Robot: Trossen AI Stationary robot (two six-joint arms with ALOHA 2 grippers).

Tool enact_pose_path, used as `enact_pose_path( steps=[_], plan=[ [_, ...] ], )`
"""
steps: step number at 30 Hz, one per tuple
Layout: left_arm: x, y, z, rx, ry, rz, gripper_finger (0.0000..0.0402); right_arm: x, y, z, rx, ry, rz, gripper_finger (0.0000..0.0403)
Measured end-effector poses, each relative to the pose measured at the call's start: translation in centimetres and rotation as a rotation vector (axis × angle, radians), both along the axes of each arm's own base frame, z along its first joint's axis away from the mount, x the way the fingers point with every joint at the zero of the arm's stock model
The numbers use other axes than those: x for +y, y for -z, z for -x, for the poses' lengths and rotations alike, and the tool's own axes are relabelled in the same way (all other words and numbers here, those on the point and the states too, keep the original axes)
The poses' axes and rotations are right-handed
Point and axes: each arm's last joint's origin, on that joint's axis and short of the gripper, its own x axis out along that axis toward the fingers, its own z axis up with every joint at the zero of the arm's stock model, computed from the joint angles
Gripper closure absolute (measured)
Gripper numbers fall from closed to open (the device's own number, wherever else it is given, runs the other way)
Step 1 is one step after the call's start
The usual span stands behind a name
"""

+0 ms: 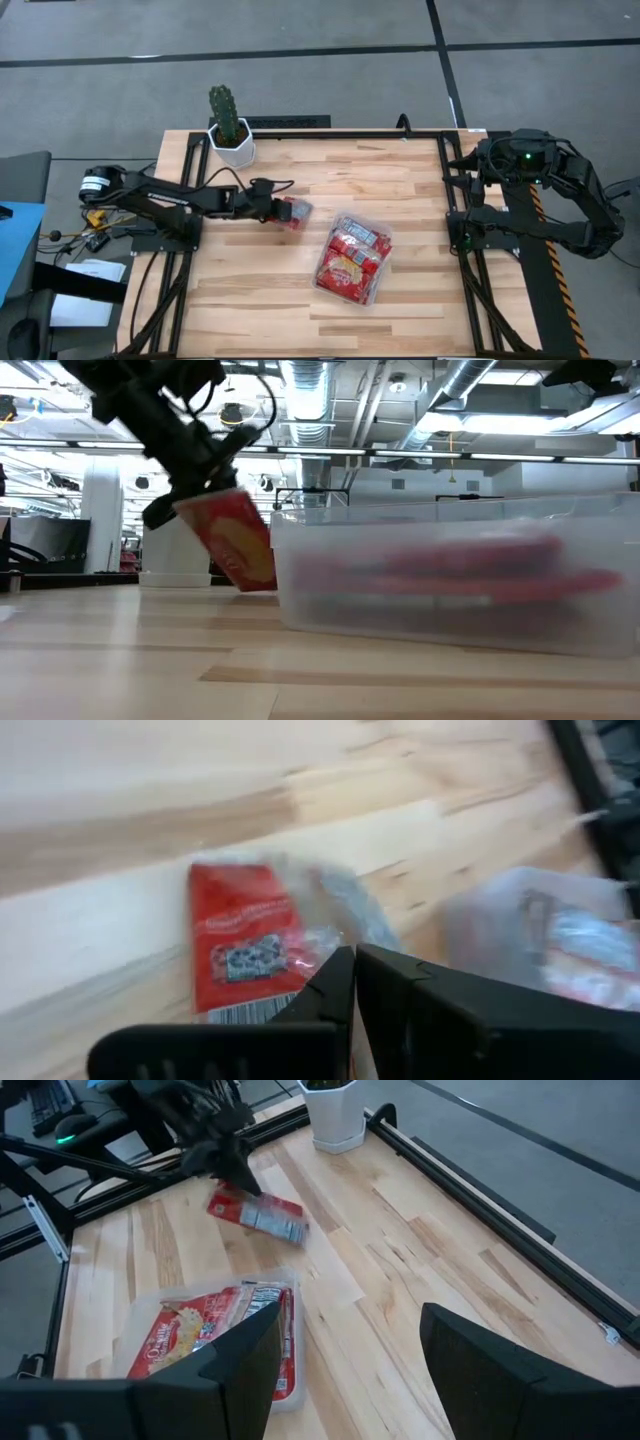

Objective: Sort popcorn bags into baskets
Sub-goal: Put the red popcorn bag into the transparent bin

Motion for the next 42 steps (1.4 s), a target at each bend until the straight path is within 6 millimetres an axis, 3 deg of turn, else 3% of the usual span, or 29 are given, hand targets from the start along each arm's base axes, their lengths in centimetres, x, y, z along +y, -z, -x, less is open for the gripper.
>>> enact_pose_path(
  steps=[8,14,19,25,29,32,42],
  plan=[
    [-0.5,-3.4,-1.7,-0.075,0.072,-0.078,0.0401,0.0,0.0,0.0,0.000,0.000,0.000,0.0143],
    [-0.4,-3.9,-1.5,0.068,0.113,-0.170,0.0391,0.0,0.0,0.0,0.000,0.000,-0.001,0.0143],
    [-0.5,-3.5,-1.2,0.133,0.180,-0.223,0.0328,0.0,0.0,0.0,0.000,0.000,-0.002,0.0143],
    [-0.3,-3.0,-0.8,0.208,0.160,-0.252,0.0204,0.0,0.0,0.0,-0.001,0.000,-0.001,0.0143],
    [0.2,-2.2,0.0,0.321,0.139,-0.224,0.0124,0.0,0.0,0.0,0.000,-0.001,0.001,0.0143],
    [0.5,-0.8,0.1,0.407,0.104,-0.156,0.0086,0.0,0.0,0.0,0.006,-0.010,0.016,0.0143],
    [0.0,5.8,-3.5,0.473,0.159,-0.030,0.0078,0.0,0.0,0.0,0.006,-0.010,0.018,0.0143]
  ],
)
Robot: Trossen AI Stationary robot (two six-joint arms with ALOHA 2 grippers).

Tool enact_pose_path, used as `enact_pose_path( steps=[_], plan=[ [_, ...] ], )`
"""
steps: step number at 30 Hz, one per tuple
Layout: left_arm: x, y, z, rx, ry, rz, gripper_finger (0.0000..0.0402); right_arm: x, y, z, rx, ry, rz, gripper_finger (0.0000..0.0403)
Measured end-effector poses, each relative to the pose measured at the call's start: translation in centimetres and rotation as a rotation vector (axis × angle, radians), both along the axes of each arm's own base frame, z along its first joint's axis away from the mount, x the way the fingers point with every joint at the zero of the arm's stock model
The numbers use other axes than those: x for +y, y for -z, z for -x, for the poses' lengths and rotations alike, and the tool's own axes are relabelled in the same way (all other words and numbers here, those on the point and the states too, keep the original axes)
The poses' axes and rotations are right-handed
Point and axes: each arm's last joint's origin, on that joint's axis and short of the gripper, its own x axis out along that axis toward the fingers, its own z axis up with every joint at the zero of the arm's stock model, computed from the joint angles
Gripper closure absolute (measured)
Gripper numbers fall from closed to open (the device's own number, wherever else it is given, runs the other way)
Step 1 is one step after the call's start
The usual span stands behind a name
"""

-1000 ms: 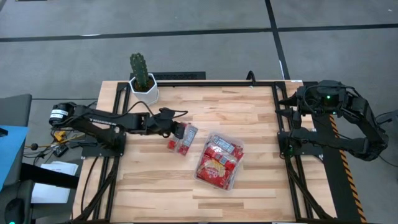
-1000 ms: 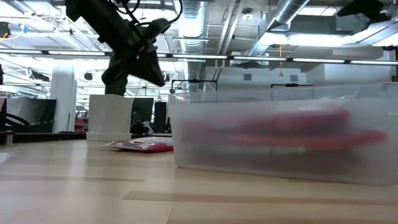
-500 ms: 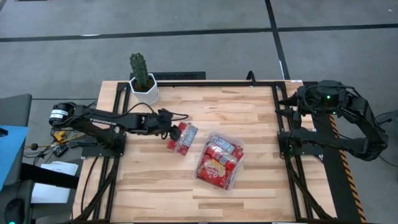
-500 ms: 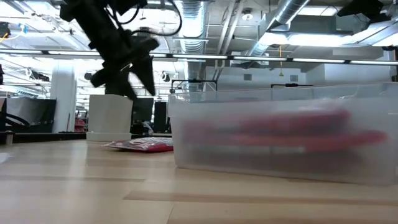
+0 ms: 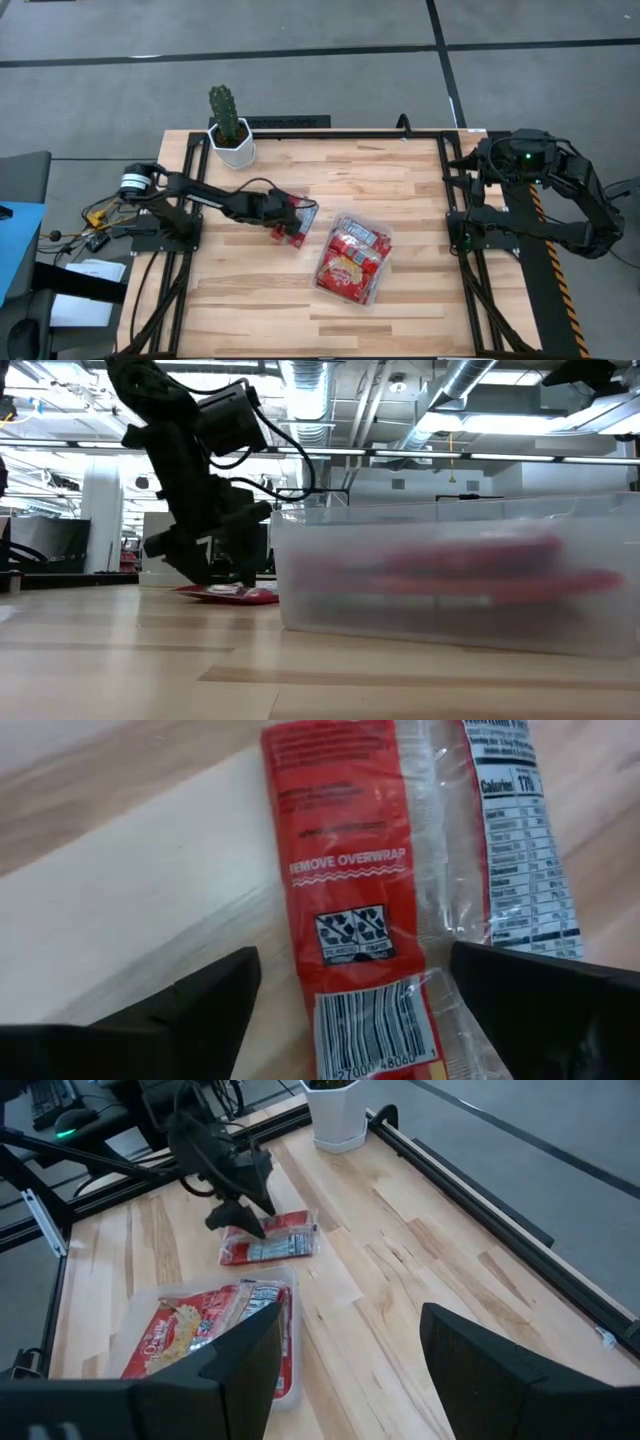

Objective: Sort popcorn bags into baskets
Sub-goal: Put the red popcorn bag into the transparent bin

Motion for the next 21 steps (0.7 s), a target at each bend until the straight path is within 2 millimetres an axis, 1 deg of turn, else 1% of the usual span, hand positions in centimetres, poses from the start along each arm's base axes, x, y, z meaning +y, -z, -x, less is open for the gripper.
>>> enact_pose_path(
  steps=[3,5,6,9,15,16,17,20,21],
  plan=[
    [0.1,1.6,-0.3,0.045,-0.031,0.030,0.0086,0.0,0.0,0.0,-0.002,0.003,-0.004,0.0143],
    [0.1,2.0,-0.6,0.043,-0.023,0.046,0.0106,0.0,0.0,0.0,-0.002,0.003,-0.005,0.0143],
    [0.1,2.1,-0.6,0.045,-0.022,0.049,0.0123,0.0,0.0,0.0,-0.002,0.003,-0.005,0.0143],
    [0.1,2.1,-0.6,0.045,-0.019,0.055,0.0193,0.0,0.0,0.0,-0.002,0.003,-0.005,0.0143],
    [-0.1,2.1,-0.8,0.010,-0.002,0.101,0.0369,0.0,0.0,0.0,-0.002,0.003,-0.005,0.0143],
    [-0.2,2.1,-0.9,-0.005,0.003,0.126,0.0383,0.0,0.0,0.0,-0.002,0.003,-0.005,0.0143],
    [-0.2,2.1,-1.0,-0.014,0.006,0.135,0.0387,0.0,0.0,0.0,-0.001,0.003,-0.005,0.0143],
    [-0.3,1.7,-1.1,-0.042,0.026,0.168,0.0387,0.0,0.0,0.0,-0.002,0.003,-0.005,0.0143],
    [-0.3,1.2,-1.3,-0.060,0.034,0.170,0.0390,0.0,0.0,0.0,-0.001,0.003,-0.005,0.0143]
  ],
)
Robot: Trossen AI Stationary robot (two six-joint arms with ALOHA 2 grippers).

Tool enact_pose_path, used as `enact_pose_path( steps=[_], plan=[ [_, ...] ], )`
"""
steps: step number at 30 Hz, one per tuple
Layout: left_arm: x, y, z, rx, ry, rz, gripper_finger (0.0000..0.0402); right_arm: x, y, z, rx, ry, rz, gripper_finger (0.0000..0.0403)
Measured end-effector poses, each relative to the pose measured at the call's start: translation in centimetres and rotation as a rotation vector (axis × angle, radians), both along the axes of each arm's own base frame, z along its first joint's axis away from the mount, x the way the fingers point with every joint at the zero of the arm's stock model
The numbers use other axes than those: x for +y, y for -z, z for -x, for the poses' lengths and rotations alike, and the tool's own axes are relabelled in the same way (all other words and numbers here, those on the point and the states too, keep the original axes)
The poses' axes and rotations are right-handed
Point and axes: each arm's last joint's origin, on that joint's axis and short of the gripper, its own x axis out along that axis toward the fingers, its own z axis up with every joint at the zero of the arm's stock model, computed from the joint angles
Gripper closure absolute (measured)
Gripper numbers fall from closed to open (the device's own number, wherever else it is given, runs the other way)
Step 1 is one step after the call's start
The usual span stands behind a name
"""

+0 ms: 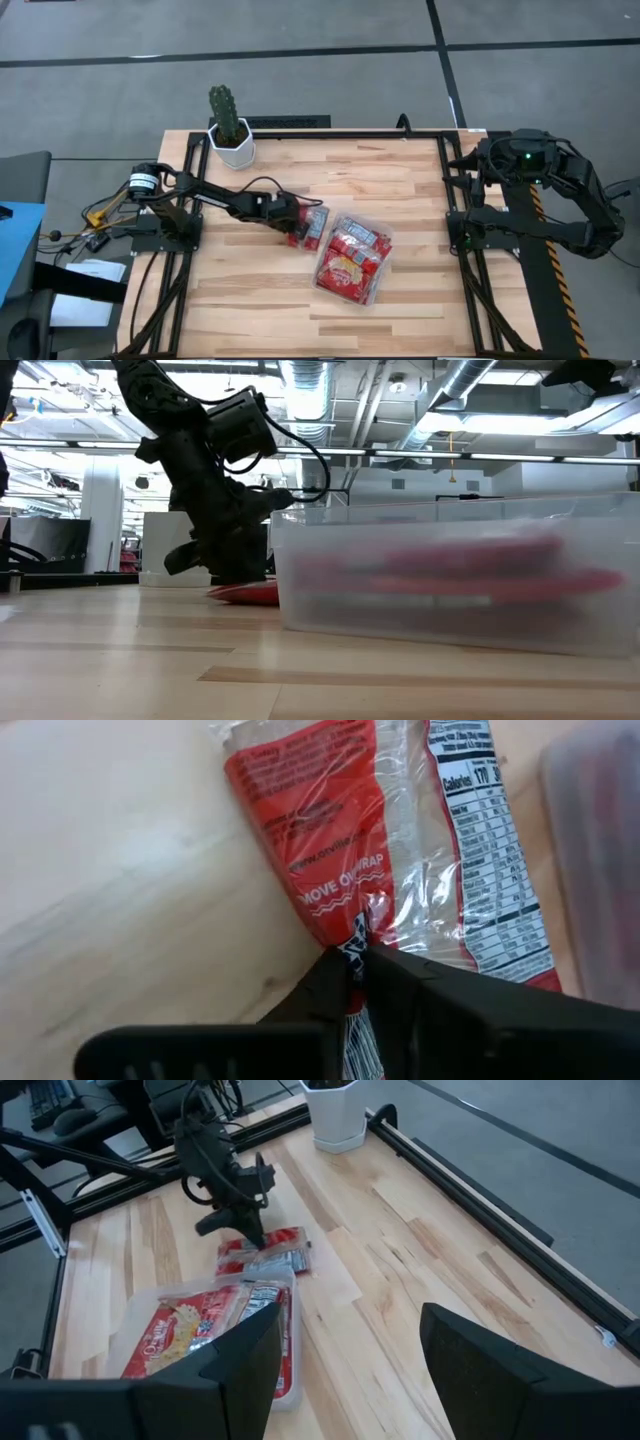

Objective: Sort popcorn bags into baskets
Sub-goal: Put the red popcorn bag into the transparent bin

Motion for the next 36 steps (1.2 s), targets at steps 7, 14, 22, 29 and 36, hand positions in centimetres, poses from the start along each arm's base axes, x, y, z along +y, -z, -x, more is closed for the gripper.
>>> enact_pose_path(
  steps=[7,14,22,29,36],
  plan=[
    [0.1,-2.9,-0.9,-0.029,0.047,-0.062,0.0399,0.0,0.0,0.0,0.000,0.000,0.000,0.0143],
    [0.3,-5.8,-1.9,-0.011,0.083,-0.135,0.0401,0.0,0.0,0.0,0.001,-0.002,0.004,0.0143],
    [0.6,-10.8,-3.3,0.064,0.192,-0.261,0.0401,0.0,0.0,0.0,0.002,-0.004,0.007,0.0143],
    [0.1,-16.2,-4.7,0.013,0.391,-0.389,0.0401,0.0,0.0,0.0,0.002,-0.005,0.010,0.0143],
    [-2.8,-19.9,-6.0,-0.203,0.821,-0.471,0.0401,0.0,0.0,0.0,0.003,-0.005,0.009,0.0143]
  ],
)
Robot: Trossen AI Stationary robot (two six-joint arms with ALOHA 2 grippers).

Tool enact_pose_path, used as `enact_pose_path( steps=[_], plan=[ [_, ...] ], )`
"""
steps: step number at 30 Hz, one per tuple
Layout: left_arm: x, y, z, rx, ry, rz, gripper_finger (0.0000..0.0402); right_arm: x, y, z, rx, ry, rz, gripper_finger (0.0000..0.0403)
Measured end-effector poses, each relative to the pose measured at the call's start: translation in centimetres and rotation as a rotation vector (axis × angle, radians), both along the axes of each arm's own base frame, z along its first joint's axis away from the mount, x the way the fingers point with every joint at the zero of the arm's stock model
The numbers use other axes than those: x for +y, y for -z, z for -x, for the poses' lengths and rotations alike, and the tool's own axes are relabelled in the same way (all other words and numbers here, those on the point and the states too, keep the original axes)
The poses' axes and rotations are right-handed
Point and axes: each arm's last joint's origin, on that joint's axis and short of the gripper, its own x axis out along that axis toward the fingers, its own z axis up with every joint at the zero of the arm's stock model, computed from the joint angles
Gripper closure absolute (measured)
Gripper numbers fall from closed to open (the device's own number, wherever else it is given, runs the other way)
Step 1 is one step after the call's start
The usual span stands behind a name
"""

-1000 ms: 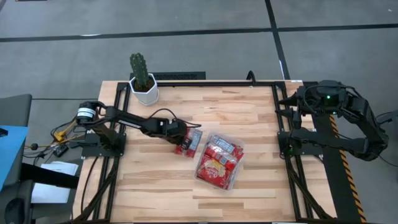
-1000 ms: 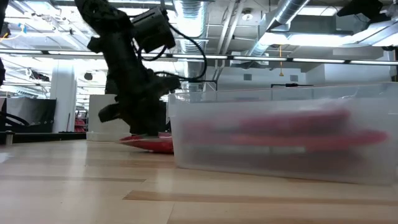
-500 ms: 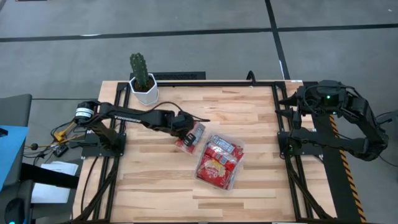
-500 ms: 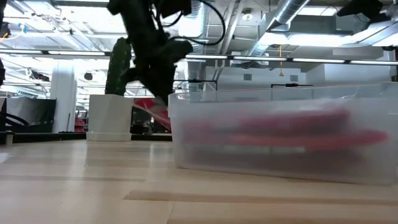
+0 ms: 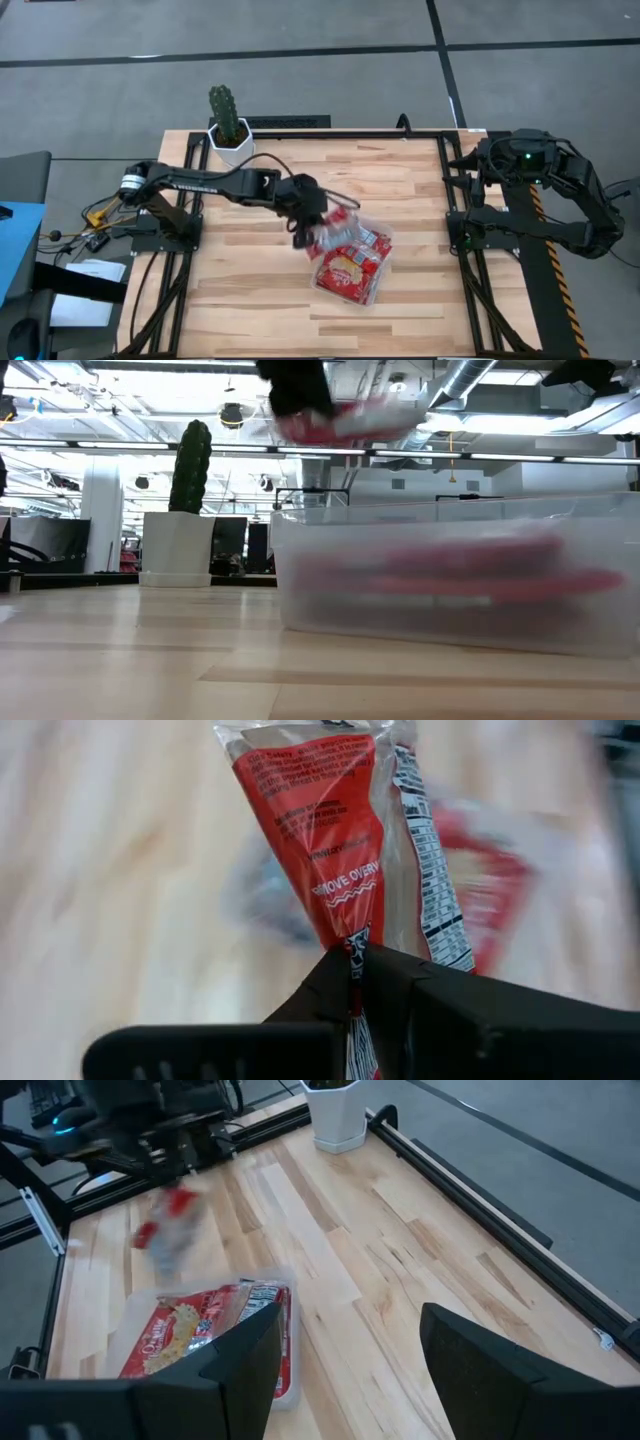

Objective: Sort popcorn bags into baskets
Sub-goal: Put the red popcorn bag into the transparent bin

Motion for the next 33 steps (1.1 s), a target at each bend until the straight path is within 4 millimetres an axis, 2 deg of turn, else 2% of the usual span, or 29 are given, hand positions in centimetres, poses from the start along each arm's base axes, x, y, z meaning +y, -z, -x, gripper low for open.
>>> enact_pose_path(
  steps=[3,7,12,19,25,33],
  plan=[
    [-1.5,-0.6,-0.3,-0.065,0.151,-0.009,0.0399,0.0,0.0,0.0,0.000,0.000,0.000,0.0143],
    [-2.7,-1.1,-0.5,-0.131,0.260,-0.082,0.0399,0.0,0.0,0.0,0.000,0.000,0.000,0.0143],
    [-3.3,-1.8,-1.0,-0.219,0.268,-0.109,0.0399,0.0,0.0,0.0,0.000,0.000,0.000,0.0143],
    [-3.5,-1.9,-1.1,-0.245,0.301,-0.133,0.0398,0.0,0.0,0.0,-0.001,0.002,-0.003,0.0143],
    [-4.1,0.3,-3.2,-0.230,0.363,-0.114,0.0398,0.0,0.0,0.0,-0.002,0.002,-0.003,0.0143],
    [-4.5,2.1,-4.4,-0.202,0.427,-0.105,0.0398,0.0,0.0,0.0,0.001,-0.003,-0.007,0.0143]
  ],
)
